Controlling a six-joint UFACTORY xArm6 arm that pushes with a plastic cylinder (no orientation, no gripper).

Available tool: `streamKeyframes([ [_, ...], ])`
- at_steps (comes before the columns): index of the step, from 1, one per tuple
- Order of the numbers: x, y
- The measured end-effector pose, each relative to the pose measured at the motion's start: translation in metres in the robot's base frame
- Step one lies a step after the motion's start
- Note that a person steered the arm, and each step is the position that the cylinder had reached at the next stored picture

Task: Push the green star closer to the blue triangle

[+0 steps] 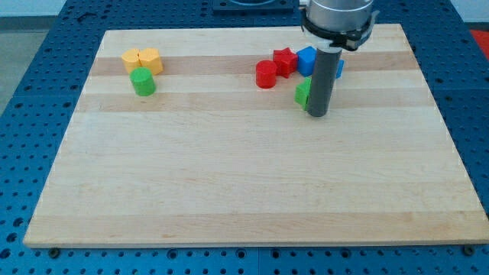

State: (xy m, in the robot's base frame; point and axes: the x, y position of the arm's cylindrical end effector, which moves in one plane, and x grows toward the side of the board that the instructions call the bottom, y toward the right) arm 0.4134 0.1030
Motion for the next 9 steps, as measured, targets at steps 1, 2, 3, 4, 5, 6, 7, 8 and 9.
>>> streamKeyframes([
  [1, 0.01, -0.015],
  [2, 0.012, -0.057],
  [3, 0.01, -0.085],
  [4, 0.002, -0.084],
  [5, -0.007, -0.074],
  [6, -0.011, -0.062],
  [7, -0.014, -0.049],
  [8, -0.019, -0.032],
  [9, -0.026, -0.017],
])
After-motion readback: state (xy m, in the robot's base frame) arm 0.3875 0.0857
